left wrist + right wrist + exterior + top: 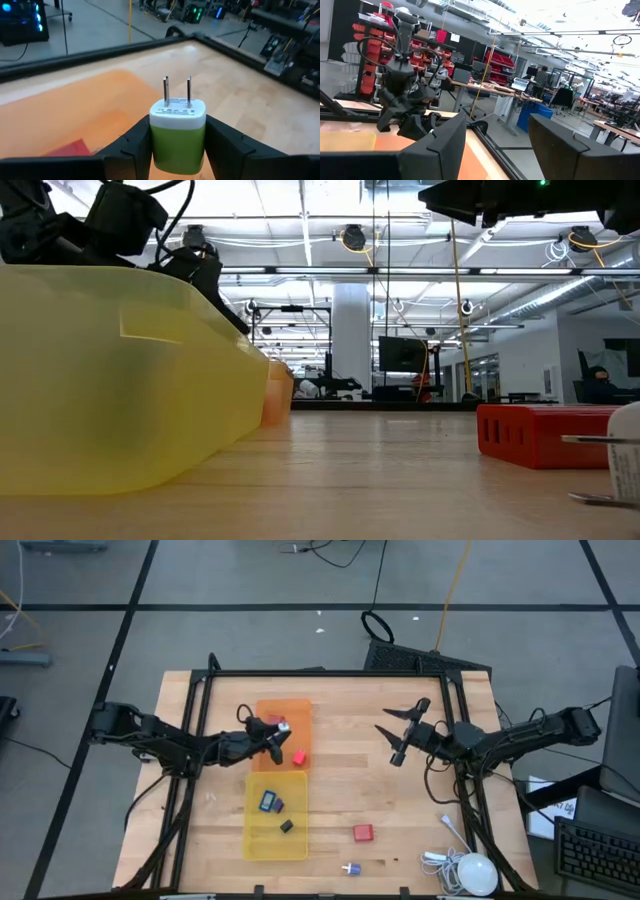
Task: Sort adapters and digital timers
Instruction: Put the green adapter into the orange bin, then put the red adapter into the orange bin
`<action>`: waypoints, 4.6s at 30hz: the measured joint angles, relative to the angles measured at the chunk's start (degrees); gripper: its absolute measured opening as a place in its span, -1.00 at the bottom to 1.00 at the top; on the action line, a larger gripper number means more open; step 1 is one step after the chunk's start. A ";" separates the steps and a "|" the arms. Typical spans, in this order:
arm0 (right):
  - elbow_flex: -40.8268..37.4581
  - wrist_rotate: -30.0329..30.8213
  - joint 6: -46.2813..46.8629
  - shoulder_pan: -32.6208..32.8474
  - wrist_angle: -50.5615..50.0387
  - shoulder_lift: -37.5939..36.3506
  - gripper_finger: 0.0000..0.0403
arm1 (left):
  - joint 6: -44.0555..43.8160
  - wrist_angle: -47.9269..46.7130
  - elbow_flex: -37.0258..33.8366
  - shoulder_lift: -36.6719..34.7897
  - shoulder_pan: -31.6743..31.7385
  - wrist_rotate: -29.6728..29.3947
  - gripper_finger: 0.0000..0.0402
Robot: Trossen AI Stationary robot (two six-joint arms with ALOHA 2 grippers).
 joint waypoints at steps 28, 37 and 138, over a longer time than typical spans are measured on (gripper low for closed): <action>0.02 -2.22 7.16 3.61 -3.05 0.31 0.01 | 0.39 -3.07 0.00 0.00 0.03 -0.47 0.28; 0.13 -23.72 13.87 15.12 0.82 8.07 -0.01 | -5.04 -3.39 0.00 0.00 0.01 0.01 0.26; 13.10 -9.08 24.51 15.87 -31.34 18.32 0.04 | -27.90 -3.44 0.20 0.00 -9.80 6.49 -0.18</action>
